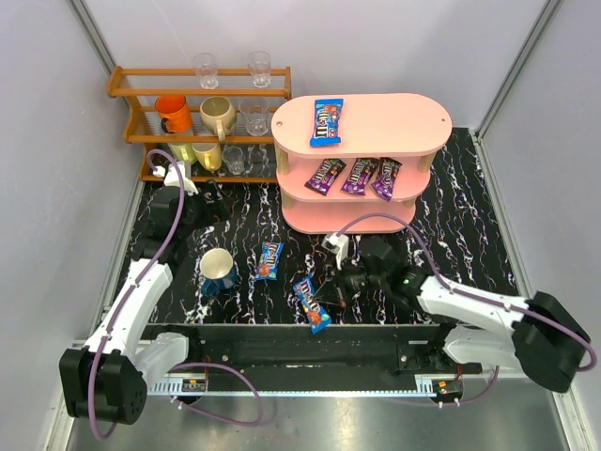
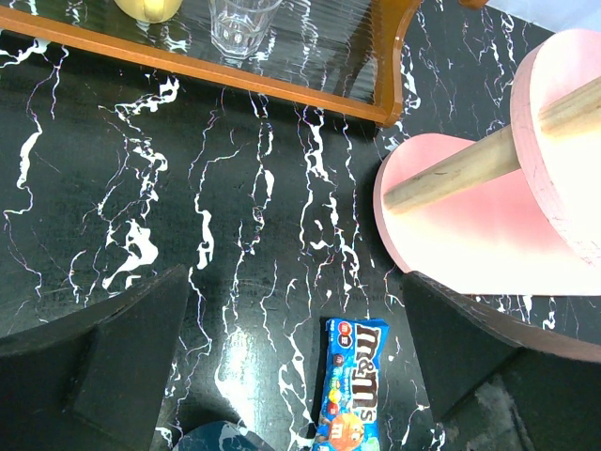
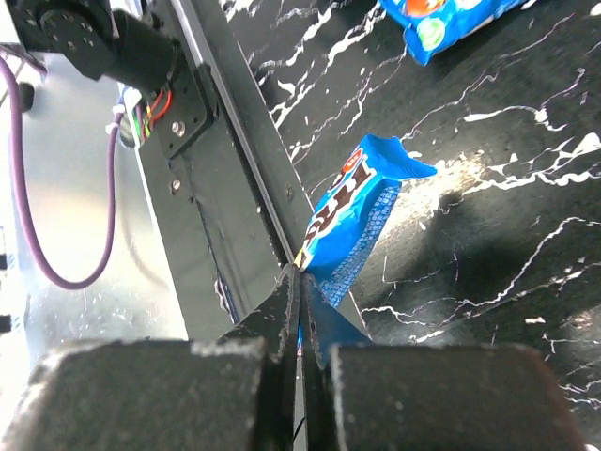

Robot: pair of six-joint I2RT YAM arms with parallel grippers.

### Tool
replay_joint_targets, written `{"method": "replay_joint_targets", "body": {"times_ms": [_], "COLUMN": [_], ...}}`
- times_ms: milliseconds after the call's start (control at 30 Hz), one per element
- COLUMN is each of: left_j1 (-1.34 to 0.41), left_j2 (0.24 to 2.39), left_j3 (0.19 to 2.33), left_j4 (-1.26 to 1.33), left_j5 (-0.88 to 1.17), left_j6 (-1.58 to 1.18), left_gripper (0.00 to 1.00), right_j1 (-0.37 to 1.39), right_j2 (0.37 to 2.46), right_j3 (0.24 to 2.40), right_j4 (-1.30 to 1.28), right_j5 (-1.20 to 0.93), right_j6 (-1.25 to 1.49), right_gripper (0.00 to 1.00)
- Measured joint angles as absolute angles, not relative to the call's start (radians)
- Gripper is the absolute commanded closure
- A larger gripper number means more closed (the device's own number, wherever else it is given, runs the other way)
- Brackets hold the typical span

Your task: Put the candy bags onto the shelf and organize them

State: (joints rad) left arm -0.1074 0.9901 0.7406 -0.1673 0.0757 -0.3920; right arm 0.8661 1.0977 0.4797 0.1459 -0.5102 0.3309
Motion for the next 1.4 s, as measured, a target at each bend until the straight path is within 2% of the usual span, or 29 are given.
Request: {"method": "replay_joint_targets", "body": {"times_ms": [200, 233, 267, 300, 367, 500, 533, 567, 633, 667, 700, 733, 1067, 1400], "left_j1": [-0.107, -0.107, -0.107, -0.107, -0.107, -0.108, -0.107, -0.107, -0.107, -0.107, -0.107, -0.107, -0.107, -0.107], "left_j2": [0.99, 0.99, 0.99, 0.99, 0.99, 0.99, 0.99, 0.99, 0.99, 0.99, 0.99, 0.99, 0.991, 0.991], "left_j3": [0.741, 0.741, 0.741, 0.741, 0.741, 0.741, 0.741, 0.741, 0.741, 0.741, 0.741, 0.741, 0.741, 0.741], "left_j4": [-0.168, -0.168, -0.168, -0.168, -0.167, -0.168, -0.168, -0.168, -0.168, -0.168, -0.168, -0.168, -0.168, -0.168], "left_j5": [0.076, 0.076, 0.076, 0.076, 0.076, 0.076, 0.076, 0.076, 0.075, 0.076, 0.075, 0.076, 0.076, 0.076], "left_j6": [-0.392, -0.392, -0.392, -0.392, -0.392, -0.392, -0.392, -0.392, -0.392, -0.392, -0.391, -0.392, -0.392, -0.392], "left_gripper": [0.01, 0.01, 0.01, 0.01, 0.01, 0.01, 0.01, 0.01, 0.01, 0.01, 0.01, 0.01, 0.01, 0.01], "right_j1": [0.866, 0.866, 0.866, 0.866, 0.867, 0.867, 0.867, 0.865, 0.864, 0.864, 0.863, 0.863, 1.041, 1.153], "right_j2": [1.251, 1.262, 1.272, 1.283, 1.306, 1.35, 1.357, 1.36, 1.36, 1.36, 1.359, 1.358, 1.216, 1.364], "right_j3": [0.611, 0.625, 0.638, 0.653, 0.679, 0.729, 0.742, 0.75, 0.76, 0.761, 0.761, 0.759, 0.674, 0.672], "right_j4": [0.018, -0.002, -0.018, -0.036, -0.057, -0.078, -0.085, -0.092, -0.104, -0.103, -0.106, -0.109, -0.171, -0.149], "right_j5": [-0.516, -0.503, -0.479, -0.451, -0.358, -0.116, -0.046, 0.01, 0.075, 0.09, 0.091, 0.087, 0.106, 0.086], "right_j6": [0.252, 0.241, 0.231, 0.222, 0.211, 0.243, 0.263, 0.283, 0.318, 0.342, 0.366, 0.393, 0.621, 0.698], "right_gripper": [1.0, 0.9, 0.73, 0.52, 0.29, 0.26, 0.27, 0.32, 0.49, 0.62, 0.97, 1.0, 1.0, 1.0]}}
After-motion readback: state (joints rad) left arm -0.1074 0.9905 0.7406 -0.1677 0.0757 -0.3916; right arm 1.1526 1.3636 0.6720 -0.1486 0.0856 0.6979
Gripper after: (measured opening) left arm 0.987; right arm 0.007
